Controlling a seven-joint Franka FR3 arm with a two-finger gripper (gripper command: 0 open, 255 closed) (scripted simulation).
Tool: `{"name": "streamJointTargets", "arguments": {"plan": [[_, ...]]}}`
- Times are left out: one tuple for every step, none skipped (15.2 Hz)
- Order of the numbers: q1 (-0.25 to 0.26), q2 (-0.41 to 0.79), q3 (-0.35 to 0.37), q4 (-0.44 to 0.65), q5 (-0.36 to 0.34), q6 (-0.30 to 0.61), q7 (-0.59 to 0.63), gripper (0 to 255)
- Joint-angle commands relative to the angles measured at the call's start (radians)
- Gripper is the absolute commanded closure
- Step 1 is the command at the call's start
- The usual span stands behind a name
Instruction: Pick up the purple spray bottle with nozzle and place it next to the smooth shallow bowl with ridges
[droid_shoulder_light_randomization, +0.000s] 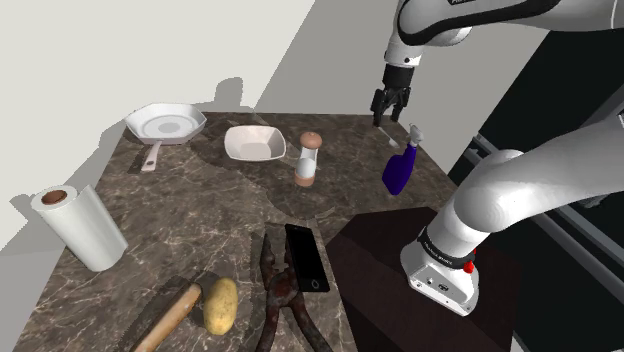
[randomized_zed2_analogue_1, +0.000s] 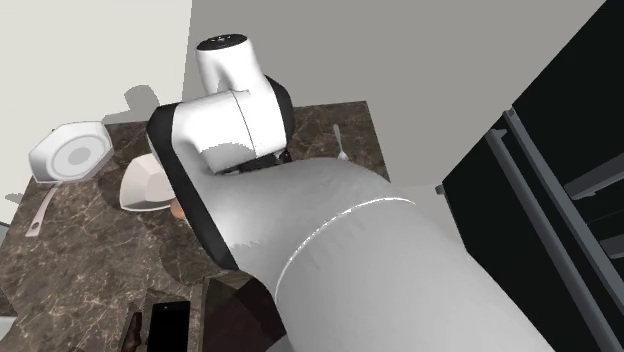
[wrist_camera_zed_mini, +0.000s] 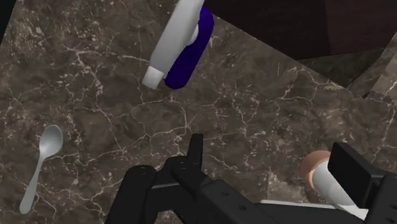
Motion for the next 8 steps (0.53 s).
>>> {"name": "streamJointTargets", "arguments": {"plan": [[-0.011,0.055,-0.032,-0.001,-0.009,0.024,-0.031,0],[-0.018,0.081,-0.049,-0.004,-0.016,0.037,-0.048,0],[-0.025,0.108,-0.067,-0.006,-0.022,0.050,-0.066,0],[-0.031,0.136,-0.084,-0.007,-0.027,0.063,-0.084,0],[-0.038,0.165,-0.101,-0.006,-0.032,0.076,-0.102,0],[-0.045,0.195,-0.117,-0.005,-0.036,0.089,-0.120,0],[-0.051,0.227,-0.134,-0.004,-0.039,0.103,-0.138,0],[-0.058,0.259,-0.150,-0.001,-0.041,0.116,-0.157,0]]}}
